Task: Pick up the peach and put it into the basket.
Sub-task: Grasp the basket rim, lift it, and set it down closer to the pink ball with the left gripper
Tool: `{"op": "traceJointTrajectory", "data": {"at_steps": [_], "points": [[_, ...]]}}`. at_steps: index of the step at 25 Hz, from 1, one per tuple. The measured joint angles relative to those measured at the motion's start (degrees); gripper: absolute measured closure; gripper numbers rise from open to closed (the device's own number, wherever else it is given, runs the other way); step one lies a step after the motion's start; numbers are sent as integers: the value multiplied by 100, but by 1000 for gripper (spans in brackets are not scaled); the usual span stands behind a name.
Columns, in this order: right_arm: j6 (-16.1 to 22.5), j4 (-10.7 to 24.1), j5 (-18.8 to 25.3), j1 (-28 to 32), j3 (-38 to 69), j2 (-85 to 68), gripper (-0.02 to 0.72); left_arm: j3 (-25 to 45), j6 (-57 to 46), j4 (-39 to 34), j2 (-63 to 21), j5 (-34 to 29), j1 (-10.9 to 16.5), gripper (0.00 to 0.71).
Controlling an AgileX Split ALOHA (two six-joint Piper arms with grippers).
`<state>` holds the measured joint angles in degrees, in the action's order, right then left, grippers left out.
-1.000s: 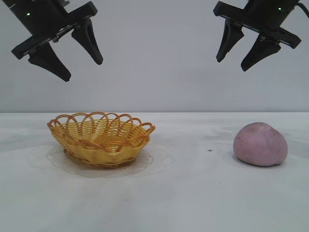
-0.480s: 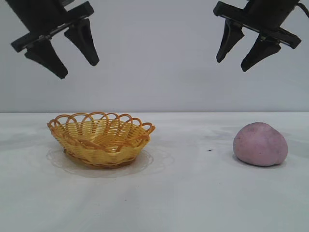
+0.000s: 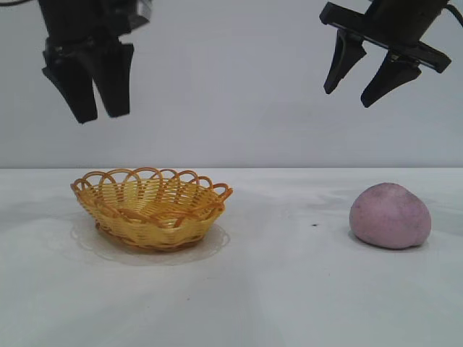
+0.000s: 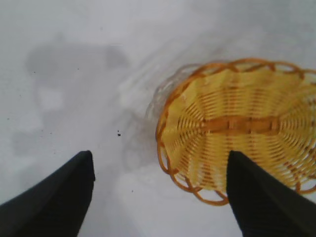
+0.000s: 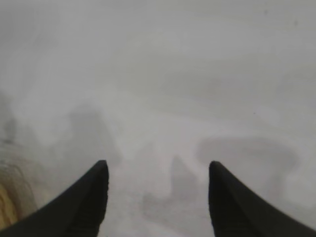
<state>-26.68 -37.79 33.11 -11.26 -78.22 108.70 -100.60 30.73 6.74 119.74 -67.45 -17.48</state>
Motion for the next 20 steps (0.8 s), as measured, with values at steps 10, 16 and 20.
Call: {"op": "traceJointTrajectory", "data": {"at_steps": [10,16,20], "points": [[-66,34,116,0,0,0,329,-475,14,-336,827,-88,-218,179],[-79,66,129,0,0,0,329,-531,14,-336,1134,-37,-218,179],[-79,89,153,0,0,0,329,-531,0,-313,1251,56,-218,417]]}}
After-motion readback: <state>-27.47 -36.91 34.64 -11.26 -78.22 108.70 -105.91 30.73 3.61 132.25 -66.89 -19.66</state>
